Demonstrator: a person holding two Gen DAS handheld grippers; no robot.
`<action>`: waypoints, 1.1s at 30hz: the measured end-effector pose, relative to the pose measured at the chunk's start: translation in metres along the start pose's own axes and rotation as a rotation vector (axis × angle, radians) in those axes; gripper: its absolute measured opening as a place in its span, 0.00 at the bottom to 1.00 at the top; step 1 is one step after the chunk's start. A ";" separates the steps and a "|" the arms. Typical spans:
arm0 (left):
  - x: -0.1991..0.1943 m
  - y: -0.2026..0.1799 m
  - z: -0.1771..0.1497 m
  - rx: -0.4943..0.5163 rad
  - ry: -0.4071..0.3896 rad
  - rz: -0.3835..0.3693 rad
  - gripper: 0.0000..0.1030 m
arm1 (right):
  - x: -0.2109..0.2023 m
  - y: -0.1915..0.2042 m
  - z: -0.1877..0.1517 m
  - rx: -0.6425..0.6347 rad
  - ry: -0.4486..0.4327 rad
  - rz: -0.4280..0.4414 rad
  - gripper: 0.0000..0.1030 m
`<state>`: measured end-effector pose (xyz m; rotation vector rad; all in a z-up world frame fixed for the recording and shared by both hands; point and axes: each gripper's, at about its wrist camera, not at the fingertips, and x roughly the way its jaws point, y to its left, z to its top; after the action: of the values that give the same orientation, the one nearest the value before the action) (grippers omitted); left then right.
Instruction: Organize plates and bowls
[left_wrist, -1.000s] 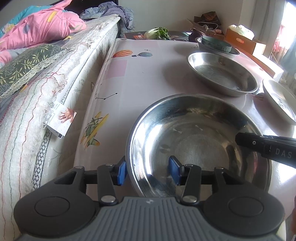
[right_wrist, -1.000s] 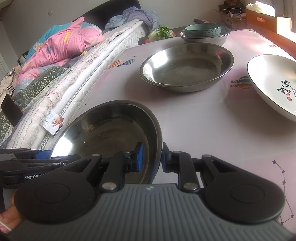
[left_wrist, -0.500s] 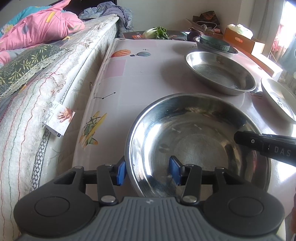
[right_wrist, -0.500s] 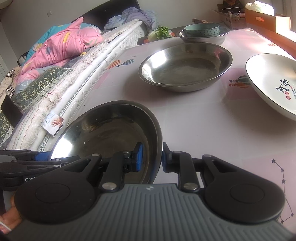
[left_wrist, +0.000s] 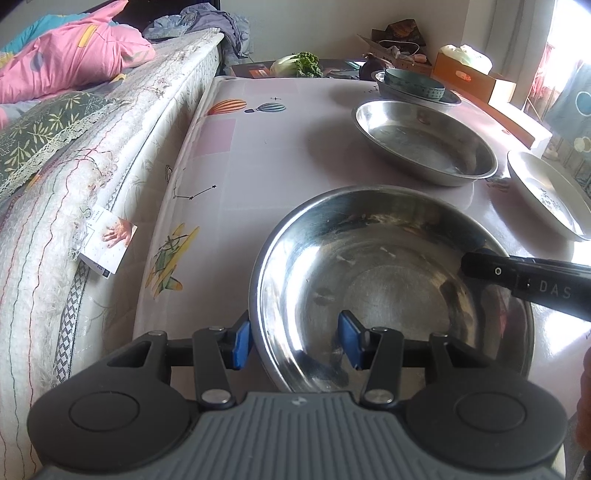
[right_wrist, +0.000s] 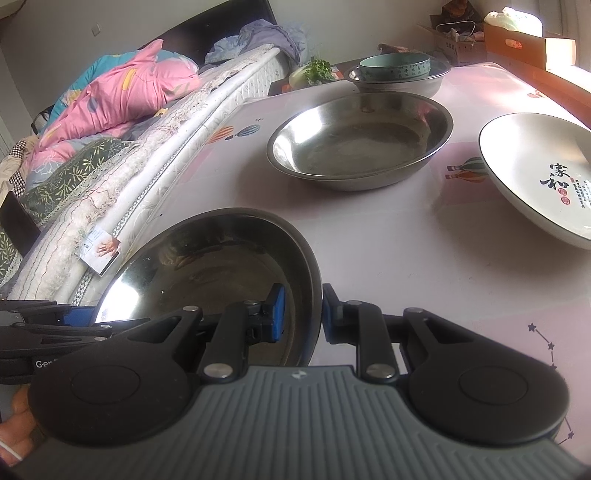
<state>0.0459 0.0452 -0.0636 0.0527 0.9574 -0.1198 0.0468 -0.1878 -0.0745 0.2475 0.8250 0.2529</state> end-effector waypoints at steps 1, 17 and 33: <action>0.001 0.000 0.001 0.002 0.002 0.003 0.48 | 0.000 0.000 0.000 0.000 -0.001 -0.002 0.20; 0.009 -0.002 0.008 -0.001 0.009 0.023 0.48 | 0.005 -0.001 -0.002 0.001 -0.002 -0.013 0.16; 0.009 -0.004 0.008 0.001 0.009 0.039 0.48 | 0.002 0.003 -0.004 -0.002 -0.005 -0.021 0.15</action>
<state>0.0564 0.0399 -0.0662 0.0726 0.9651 -0.0840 0.0443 -0.1843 -0.0776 0.2379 0.8225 0.2336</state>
